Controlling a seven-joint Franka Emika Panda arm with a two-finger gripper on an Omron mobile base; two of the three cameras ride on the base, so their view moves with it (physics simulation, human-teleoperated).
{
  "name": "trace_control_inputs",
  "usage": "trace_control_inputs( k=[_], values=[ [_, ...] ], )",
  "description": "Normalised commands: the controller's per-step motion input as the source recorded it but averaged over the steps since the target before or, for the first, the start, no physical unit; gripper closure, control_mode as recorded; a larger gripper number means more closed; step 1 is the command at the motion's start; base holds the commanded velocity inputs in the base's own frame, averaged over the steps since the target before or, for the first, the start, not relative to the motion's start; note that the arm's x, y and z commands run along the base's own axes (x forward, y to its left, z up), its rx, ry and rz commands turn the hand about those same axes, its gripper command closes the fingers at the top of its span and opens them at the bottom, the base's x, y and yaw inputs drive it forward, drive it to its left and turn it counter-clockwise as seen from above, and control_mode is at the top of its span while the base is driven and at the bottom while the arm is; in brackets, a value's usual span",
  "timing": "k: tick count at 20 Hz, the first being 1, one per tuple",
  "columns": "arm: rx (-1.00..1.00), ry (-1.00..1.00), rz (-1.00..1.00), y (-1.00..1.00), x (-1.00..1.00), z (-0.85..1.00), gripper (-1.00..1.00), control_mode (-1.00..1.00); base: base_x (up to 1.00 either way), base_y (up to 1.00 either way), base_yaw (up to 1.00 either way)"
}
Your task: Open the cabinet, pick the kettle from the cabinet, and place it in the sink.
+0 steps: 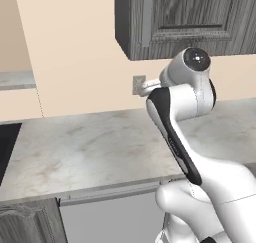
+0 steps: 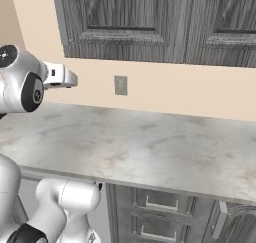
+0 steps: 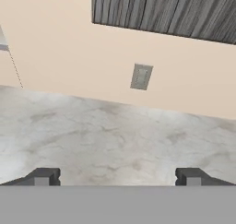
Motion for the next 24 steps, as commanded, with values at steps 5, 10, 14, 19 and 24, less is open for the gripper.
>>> trace_control_inputs(
  k=[5,10,14,19,24],
  values=[
    [0.00,-0.03,0.00,0.16,0.00,0.36,-1.00,-1.00,0.00,0.00,0.00],
    [0.00,-0.14,0.00,0.12,0.00,0.34,-1.00,-1.00,0.00,0.00,0.00],
    [0.00,-0.15,0.00,0.09,0.00,0.32,-1.00,-1.00,0.00,0.00,0.00],
    [0.00,-0.11,0.00,0.08,0.07,0.30,-1.00,-1.00,0.00,0.00,0.00],
    [0.00,-0.01,-0.01,0.06,0.12,0.33,-1.00,-1.00,0.00,0.00,0.00]
  ],
)
